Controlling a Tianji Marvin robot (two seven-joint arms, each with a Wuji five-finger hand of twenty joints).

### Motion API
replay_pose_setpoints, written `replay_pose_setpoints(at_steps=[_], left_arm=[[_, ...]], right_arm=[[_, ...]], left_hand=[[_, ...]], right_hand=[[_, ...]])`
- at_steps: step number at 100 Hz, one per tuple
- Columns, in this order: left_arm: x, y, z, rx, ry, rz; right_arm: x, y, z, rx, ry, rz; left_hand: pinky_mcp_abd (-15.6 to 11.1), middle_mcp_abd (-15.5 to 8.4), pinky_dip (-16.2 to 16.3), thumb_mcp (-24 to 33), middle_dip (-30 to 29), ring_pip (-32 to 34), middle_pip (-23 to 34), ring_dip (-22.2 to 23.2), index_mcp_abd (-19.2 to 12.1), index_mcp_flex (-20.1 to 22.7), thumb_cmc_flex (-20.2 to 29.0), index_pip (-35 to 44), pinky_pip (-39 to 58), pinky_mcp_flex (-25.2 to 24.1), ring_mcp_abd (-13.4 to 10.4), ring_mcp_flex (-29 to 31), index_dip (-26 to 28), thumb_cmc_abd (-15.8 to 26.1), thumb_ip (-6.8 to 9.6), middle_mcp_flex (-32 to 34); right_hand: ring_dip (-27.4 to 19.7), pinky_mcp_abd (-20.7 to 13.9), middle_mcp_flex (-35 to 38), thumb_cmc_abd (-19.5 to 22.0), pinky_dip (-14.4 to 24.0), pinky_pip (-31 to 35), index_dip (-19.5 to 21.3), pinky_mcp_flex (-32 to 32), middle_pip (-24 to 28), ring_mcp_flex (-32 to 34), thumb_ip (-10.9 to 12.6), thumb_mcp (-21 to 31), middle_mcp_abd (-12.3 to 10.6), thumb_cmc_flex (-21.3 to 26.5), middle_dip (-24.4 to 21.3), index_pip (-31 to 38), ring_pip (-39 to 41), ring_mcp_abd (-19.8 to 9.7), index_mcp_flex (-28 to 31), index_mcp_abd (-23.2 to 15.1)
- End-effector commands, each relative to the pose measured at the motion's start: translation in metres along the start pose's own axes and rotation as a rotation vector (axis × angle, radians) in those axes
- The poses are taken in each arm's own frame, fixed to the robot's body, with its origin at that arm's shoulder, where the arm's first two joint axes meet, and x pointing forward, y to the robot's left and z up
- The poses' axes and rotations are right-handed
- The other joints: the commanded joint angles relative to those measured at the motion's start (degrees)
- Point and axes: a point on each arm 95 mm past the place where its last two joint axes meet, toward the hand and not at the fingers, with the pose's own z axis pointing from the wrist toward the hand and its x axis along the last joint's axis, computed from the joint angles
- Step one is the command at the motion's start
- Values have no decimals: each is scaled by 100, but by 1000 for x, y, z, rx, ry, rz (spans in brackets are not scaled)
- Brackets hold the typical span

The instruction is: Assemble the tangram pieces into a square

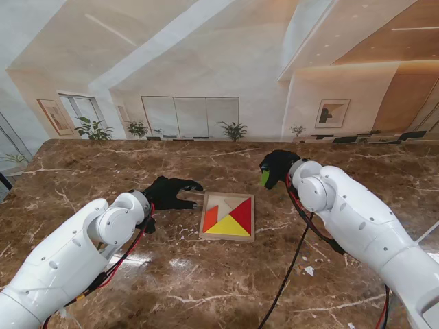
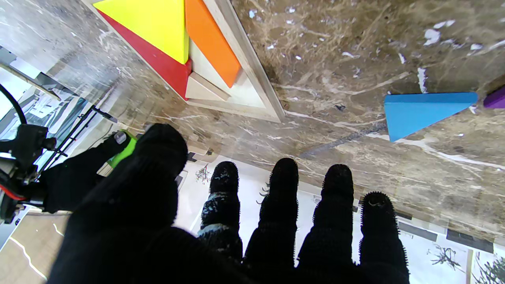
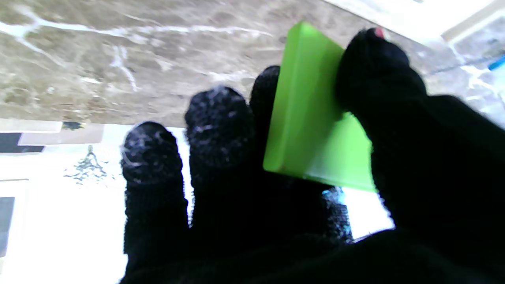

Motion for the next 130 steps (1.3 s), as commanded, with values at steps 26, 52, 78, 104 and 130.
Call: replay_pose_setpoints(at_steps=[26,52,78,104,130], left_arm=[[0,4,1,0,22,-1],[1,5,-1,10,33,3],[1,8,-5,20,39,-2],[2,5,-9,33,42,6],[4,5,-11,33,48,11]], right_arm=[[59,11,10,22,64,80],[93,9,14,50,90,112],[116,-2,14,77,100,128],[129,-9,10,94,110,137],[138,-16,11,109,114,139]], left_hand=[[55,-29,89,-112,-33,-46,-25,3,-62,45,182,-68,-118,-83,-23,-41,-113,161,139,-6],[72,-25,103,-107,-32,-35,-23,5,-45,81,184,-68,-112,-61,-21,-25,-113,158,141,10],[76,-30,112,-104,-31,-34,-22,3,-46,112,179,-70,-117,-59,-28,-30,-113,153,139,16],[71,-22,116,-94,-33,-38,-26,-1,-44,120,179,-76,-123,-59,-24,-35,-113,149,139,22],[67,-27,118,-96,-33,-39,-27,-3,-42,114,169,-84,-130,-57,-28,-31,-115,153,137,21]], right_hand=[[9,136,259,95,134,173,14,-71,-32,133,98,272,158,114,15,206,87,43,434,-7],[23,92,241,86,154,197,7,-185,-56,27,96,243,138,106,43,186,88,51,421,-41],[43,57,216,115,167,212,-3,-269,-58,-54,96,201,125,76,84,175,127,43,425,-74],[42,50,194,75,169,217,-35,-288,-33,-65,94,173,100,68,128,161,137,39,440,-97],[52,4,91,92,180,230,-83,-364,13,-168,88,136,73,20,209,149,163,11,442,-161]])
